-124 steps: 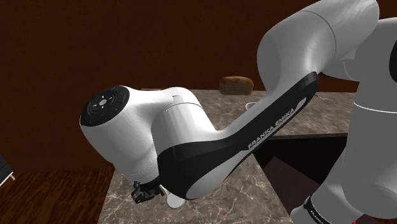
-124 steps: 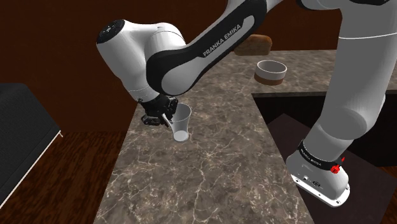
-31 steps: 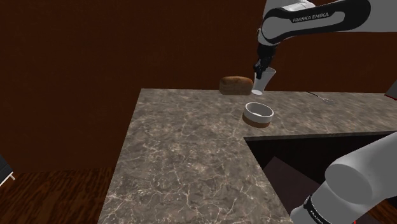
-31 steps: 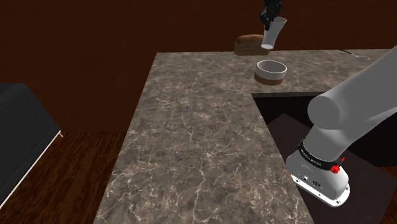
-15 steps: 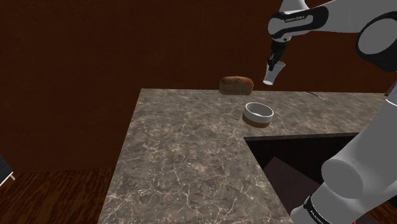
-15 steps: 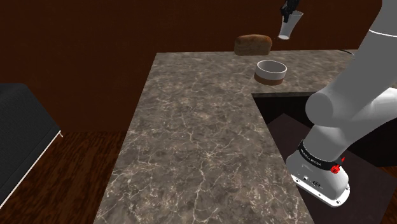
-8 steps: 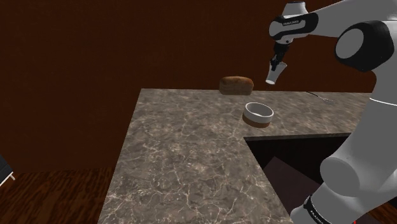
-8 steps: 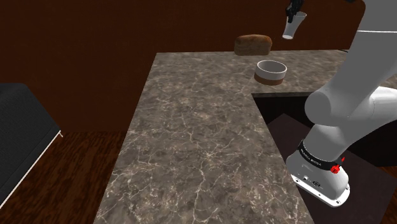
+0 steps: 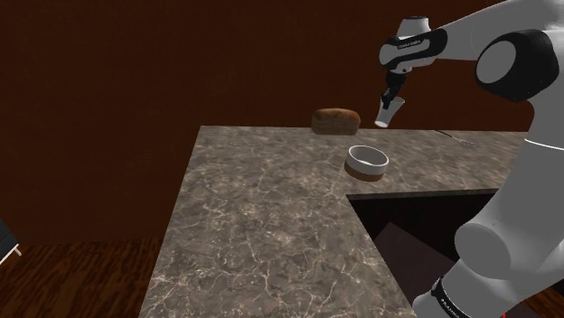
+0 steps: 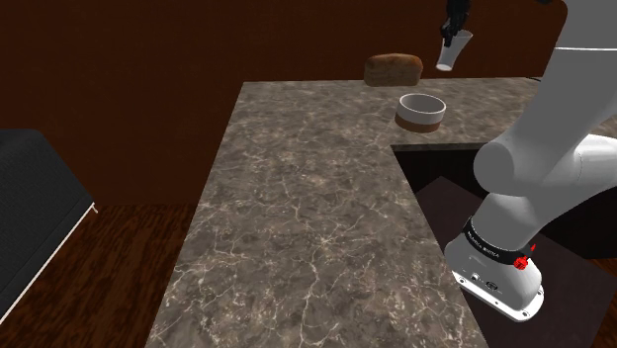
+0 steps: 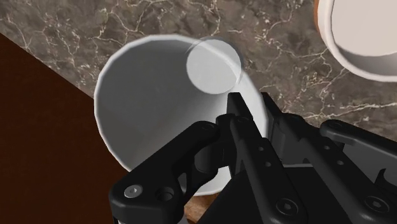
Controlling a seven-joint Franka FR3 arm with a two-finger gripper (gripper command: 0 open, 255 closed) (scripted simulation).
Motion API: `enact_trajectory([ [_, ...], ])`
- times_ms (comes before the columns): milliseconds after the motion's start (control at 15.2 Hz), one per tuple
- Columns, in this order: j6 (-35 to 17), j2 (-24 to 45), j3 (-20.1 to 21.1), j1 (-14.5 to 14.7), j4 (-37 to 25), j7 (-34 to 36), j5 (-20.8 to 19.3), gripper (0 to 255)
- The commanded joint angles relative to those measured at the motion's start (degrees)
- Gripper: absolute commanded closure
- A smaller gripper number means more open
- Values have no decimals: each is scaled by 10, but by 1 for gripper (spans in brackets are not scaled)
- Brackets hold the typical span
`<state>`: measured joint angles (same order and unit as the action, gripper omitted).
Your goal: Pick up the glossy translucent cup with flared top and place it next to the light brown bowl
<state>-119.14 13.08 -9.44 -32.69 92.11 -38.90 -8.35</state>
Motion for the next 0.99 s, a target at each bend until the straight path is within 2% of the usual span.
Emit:
enact_trajectory([
  [0, -15, 3, 0, 0, 12, 3, -1, 255],
  [924, -114, 26, -1, -1, 89, 19, -7, 255],
])
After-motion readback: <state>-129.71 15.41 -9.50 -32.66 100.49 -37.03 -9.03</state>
